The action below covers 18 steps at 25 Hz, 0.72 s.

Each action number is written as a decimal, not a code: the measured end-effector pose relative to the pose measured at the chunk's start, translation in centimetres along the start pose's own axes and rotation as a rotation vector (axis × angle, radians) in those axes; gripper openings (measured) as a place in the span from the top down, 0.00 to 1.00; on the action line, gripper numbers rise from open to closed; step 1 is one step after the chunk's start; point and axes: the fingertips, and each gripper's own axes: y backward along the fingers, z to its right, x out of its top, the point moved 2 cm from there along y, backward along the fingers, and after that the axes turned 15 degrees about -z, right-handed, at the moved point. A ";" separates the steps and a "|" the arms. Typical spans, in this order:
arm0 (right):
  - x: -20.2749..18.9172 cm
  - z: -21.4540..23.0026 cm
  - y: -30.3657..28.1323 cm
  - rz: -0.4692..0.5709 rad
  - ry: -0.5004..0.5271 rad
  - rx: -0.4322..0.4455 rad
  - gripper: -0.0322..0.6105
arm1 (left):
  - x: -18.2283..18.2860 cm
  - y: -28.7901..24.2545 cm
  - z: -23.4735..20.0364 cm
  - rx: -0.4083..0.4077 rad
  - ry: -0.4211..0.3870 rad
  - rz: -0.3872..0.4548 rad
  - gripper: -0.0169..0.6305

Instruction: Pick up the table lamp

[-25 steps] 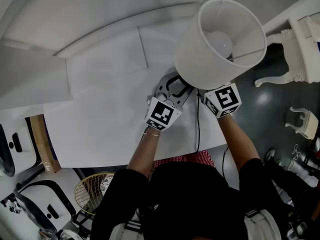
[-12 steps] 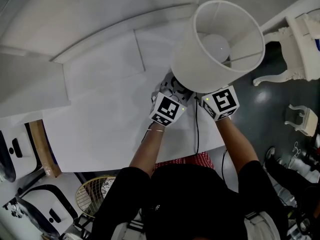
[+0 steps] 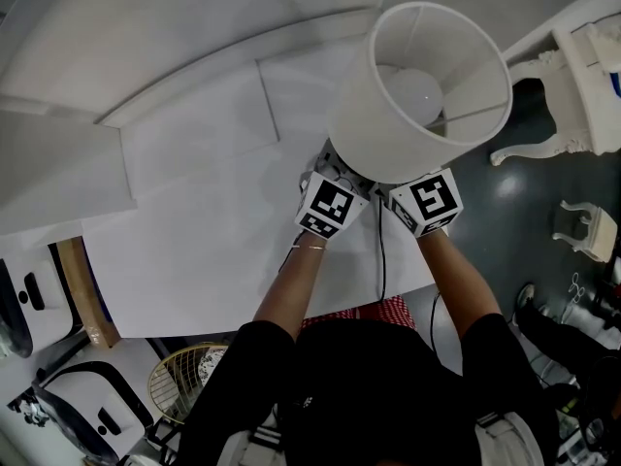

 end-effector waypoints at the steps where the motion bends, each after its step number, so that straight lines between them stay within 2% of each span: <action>1: 0.0 -0.1 0.0 -0.002 0.003 0.001 0.87 | 0.0 -0.1 0.0 0.002 -0.002 -0.001 0.72; 8: -0.4 0.1 0.0 -0.022 0.042 -0.019 0.87 | 0.1 -0.3 0.1 0.011 -0.040 -0.061 0.72; 12: -0.6 -0.1 -0.1 -0.053 0.085 -0.015 0.87 | 0.3 -0.5 0.0 -0.013 0.000 -0.038 0.72; 14: -0.4 -0.2 -0.1 -0.060 0.102 0.001 0.86 | 0.4 -0.5 -0.2 -0.042 0.014 -0.024 0.71; 18: -0.1 -0.3 0.0 -0.030 0.072 0.055 0.86 | 0.3 -0.5 -0.3 -0.049 -0.029 -0.041 0.71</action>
